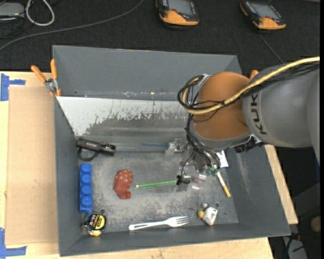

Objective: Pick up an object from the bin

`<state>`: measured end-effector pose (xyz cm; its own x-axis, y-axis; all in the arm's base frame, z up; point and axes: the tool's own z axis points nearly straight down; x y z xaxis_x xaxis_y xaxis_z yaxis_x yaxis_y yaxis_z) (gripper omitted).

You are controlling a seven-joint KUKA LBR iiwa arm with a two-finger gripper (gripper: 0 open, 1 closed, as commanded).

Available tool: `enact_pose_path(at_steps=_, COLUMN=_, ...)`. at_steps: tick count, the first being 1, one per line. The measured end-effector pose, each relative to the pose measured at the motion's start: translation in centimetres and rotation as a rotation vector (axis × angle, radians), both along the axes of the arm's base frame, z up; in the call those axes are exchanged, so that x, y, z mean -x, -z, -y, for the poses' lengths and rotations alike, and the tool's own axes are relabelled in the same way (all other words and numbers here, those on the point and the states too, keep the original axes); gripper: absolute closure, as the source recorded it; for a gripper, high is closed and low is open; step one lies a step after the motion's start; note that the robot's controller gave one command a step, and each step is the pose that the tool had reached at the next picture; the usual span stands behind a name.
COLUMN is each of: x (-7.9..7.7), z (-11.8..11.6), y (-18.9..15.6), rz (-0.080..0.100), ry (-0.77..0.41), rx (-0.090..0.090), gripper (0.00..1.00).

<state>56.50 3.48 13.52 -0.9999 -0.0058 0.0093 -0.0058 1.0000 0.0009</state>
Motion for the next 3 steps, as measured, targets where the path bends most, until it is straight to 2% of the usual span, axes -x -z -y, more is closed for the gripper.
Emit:
enact_pose_path(at_steps=1, x=-0.2, z=0.0, y=-0.4, rz=0.008, ry=0.001, rx=0.000, gripper=0.00)
enact_pose_path(at_steps=2, x=0.5, z=4.9, y=6.1, rz=0.005, ry=-0.129, rx=-0.001, gripper=0.00)
enact_pose_path(at_steps=3, x=1.0, z=5.7, y=3.6, rz=0.010, ry=-0.032, rx=-0.003, gripper=0.00)
